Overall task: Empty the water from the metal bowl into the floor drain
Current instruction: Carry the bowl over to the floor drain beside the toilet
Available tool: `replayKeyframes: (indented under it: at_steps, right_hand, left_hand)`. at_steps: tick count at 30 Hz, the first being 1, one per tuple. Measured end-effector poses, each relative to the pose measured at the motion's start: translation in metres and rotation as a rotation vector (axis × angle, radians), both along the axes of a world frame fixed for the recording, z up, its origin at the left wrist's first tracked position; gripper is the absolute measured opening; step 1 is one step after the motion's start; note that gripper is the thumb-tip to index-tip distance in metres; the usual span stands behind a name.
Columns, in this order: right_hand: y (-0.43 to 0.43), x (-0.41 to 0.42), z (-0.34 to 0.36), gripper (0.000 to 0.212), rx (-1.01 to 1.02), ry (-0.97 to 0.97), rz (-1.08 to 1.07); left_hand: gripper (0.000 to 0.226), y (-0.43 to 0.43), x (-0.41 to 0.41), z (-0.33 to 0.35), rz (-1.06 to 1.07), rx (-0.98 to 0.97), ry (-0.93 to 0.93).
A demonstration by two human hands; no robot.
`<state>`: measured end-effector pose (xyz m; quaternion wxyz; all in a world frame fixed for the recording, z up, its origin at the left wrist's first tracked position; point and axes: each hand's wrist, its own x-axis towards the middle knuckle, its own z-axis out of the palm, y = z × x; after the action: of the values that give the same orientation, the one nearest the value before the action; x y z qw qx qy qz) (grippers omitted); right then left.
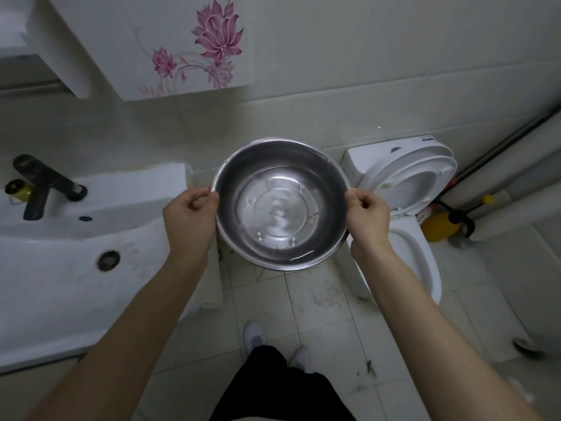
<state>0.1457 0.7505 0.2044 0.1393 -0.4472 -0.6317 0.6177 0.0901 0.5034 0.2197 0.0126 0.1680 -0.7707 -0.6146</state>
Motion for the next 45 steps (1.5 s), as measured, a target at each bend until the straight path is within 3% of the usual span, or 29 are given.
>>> replayKeyframes:
  at_steps: [8,17,31,45]
  right_hand:
    - [-0.004,-0.013,-0.028,0.019,0.033,-0.053,-0.041]
    - [0.003,-0.035,-0.074,0.023,0.026,-0.067,0.020]
    - [0.030,-0.055,-0.216,0.017,0.042,-0.083,0.005]
    - [0.046,-0.058,-0.360,0.023,0.033,-0.171,0.027]
  left_hand:
    - [0.016,0.004,-0.011,-0.030,0.016,-0.003,-0.006]
    - [0.023,0.014,-0.026,-0.075,0.031,-0.078,0.036]
    - [0.011,0.045,-0.031,-0.219,0.094,-0.092,0.019]
    - [0.011,0.060,-0.040,-0.370,0.083,-0.103,0.023]
